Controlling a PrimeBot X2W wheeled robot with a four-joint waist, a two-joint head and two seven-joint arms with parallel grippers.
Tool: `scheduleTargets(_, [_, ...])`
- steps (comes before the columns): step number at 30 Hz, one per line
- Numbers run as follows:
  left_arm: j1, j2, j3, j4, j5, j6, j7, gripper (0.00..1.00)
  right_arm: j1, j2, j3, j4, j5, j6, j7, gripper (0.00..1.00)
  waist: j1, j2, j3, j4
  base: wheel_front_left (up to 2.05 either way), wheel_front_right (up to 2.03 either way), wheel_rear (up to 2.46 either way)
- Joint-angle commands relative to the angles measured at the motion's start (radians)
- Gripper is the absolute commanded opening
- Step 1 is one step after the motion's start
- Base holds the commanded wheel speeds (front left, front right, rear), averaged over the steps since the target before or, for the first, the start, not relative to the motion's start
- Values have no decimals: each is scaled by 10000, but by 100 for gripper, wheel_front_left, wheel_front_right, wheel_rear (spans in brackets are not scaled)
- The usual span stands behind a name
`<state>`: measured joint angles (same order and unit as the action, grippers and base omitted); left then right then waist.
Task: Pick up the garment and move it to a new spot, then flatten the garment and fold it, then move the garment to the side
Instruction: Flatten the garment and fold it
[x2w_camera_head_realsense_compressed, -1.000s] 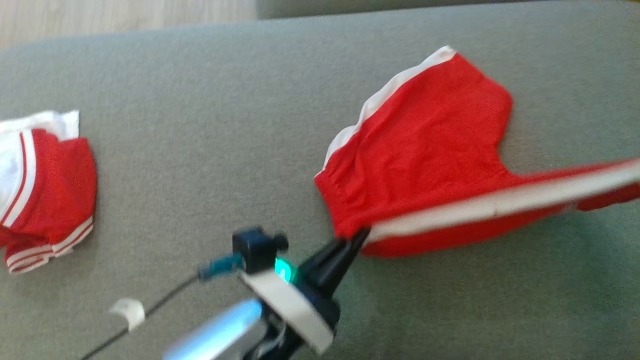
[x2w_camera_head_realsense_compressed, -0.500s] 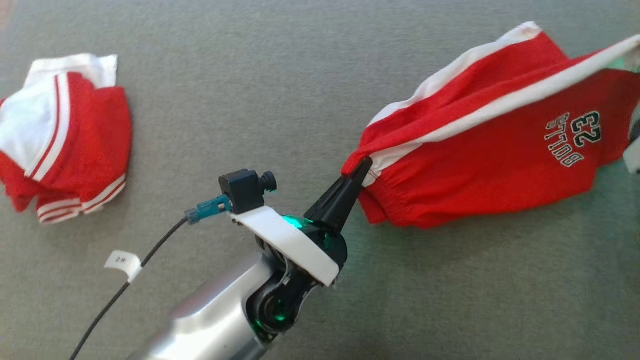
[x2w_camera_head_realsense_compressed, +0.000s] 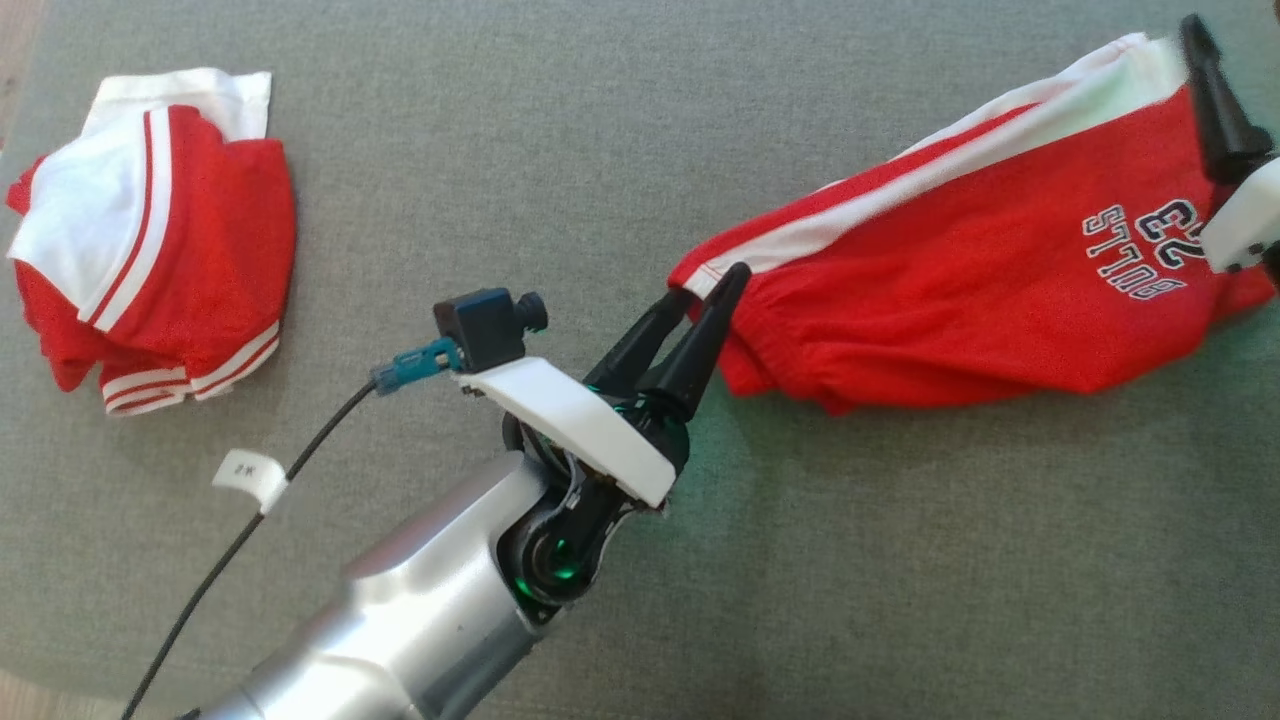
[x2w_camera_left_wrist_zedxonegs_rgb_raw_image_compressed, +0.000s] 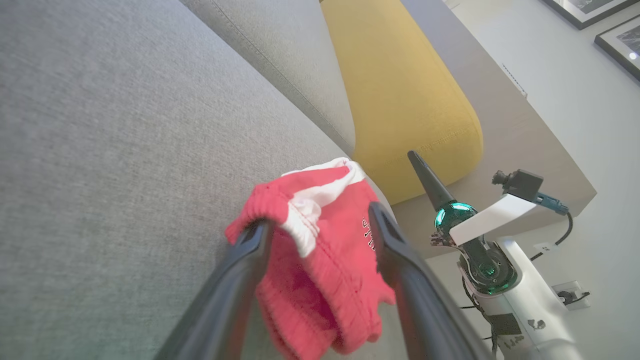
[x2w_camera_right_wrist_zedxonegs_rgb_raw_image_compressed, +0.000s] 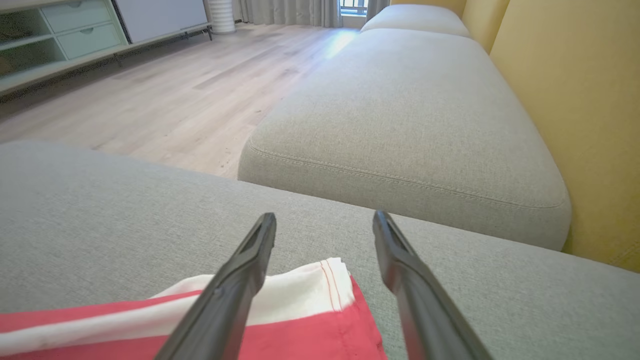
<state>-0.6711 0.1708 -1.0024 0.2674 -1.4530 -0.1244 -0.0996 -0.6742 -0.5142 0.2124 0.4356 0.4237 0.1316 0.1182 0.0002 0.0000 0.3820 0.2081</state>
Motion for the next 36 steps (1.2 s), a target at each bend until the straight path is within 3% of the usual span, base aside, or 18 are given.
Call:
scheduleTargets(1, [-213,67,227,-160,-6,-62,-242,100,-55,-123,193,-204,278,-9,-250,100,-2,0,-107,-40,0,0,0])
scheduleTargets(6, [108,359,194,507,1029,-31,-1314,100,756,-373,544,-321,906,-9,-718,100,-2,0,-536,-176,0,0,0])
scheduleTargets(9, [680,342,974,832,3074,797,-1608,100,1853,-705,708,-639,1395,-9,-759,100,-2,0,-833,-199,0,0,0])
scheduleTargets(10, [680,342,974,832,3074,797,-1608,100,1853,-705,708,-639,1395,-9,-759,100,-2,0,-833,-199,0,0,0])
scheduleTargets(16, [2692,-302,3335,-685,7126,2126,-1618,100,2965,-1085,130,-796,1677,-9,-736,100,-2,0,-878,94,0,0,0])
scheduleTargets(23, [4563,-1001,4763,-2423,10136,2526,-1620,100,2519,-1368,-416,50,1448,-9,-266,100,-2,0,-638,797,0,0,0])
scheduleTargets(29, [5371,-1194,5057,-3038,11196,2479,-1620,100,1571,-1411,-633,1548,1278,-9,141,100,-2,0,-389,1426,0,0,0])
scheduleTargets(35, [5423,-1202,4931,-3304,11062,2627,-1621,100,1096,-1183,-686,2959,1327,-9,671,100,-2,0,-271,1678,0,0,0])
scheduleTargets(36, [5395,-1203,4949,-3318,11055,2660,-1621,100,996,-1062,-609,3237,1405,-9,807,93,-2,0,-259,1669,0,0,0])
